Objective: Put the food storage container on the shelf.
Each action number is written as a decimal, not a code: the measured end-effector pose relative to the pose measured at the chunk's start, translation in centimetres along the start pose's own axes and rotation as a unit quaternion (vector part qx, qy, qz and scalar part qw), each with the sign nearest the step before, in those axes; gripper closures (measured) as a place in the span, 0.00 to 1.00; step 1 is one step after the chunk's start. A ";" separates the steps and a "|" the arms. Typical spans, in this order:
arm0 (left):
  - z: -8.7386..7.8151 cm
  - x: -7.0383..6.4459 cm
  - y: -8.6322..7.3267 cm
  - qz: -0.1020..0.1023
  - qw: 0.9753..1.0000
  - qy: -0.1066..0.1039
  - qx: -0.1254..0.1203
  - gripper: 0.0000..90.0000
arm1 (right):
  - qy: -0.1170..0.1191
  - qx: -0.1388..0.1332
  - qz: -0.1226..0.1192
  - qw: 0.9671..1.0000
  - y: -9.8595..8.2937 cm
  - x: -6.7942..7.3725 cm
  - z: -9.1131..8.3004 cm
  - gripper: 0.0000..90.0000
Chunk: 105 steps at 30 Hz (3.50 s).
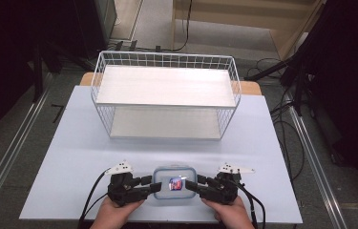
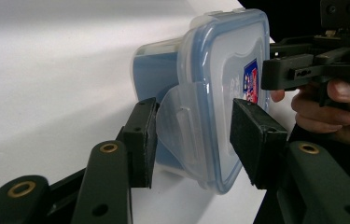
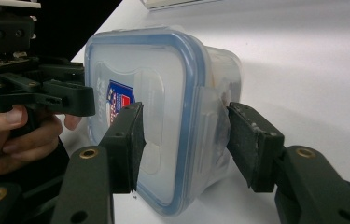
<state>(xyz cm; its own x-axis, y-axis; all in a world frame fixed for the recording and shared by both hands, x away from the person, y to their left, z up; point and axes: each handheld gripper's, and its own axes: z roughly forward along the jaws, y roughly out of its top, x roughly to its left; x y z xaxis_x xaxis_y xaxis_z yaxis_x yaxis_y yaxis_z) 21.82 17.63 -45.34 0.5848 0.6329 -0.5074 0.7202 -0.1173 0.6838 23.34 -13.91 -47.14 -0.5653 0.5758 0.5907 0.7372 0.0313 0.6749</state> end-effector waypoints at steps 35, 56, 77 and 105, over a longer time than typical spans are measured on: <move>-1.1 -2.8 0.2 0.118 0.988 0.056 -0.079 0.57 | -0.027 -0.071 -0.112 0.991 0.3 2.4 -1.3 0.54; -1.7 -3.5 0.7 0.143 0.982 0.061 -0.106 0.57 | -0.033 -0.103 -0.143 0.984 0.7 3.3 -1.9 0.54; -2.6 -3.8 4.8 0.163 0.974 0.066 -0.144 0.56 | -0.042 -0.143 -0.155 0.977 4.3 4.2 -2.3 0.53; -3.5 -4.7 10.6 0.191 0.961 0.070 -0.186 0.55 | -0.054 -0.185 -0.186 0.963 10.0 5.5 -3.6 0.53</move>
<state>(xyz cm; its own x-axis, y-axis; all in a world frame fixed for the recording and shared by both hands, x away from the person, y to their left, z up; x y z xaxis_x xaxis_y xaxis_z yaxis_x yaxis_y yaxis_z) 25.41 16.06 -33.84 0.7052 0.6981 -0.1239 0.2645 -0.0969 0.9595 26.26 -13.43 -35.58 -0.7083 0.6636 0.2405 0.2971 -0.0287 0.9544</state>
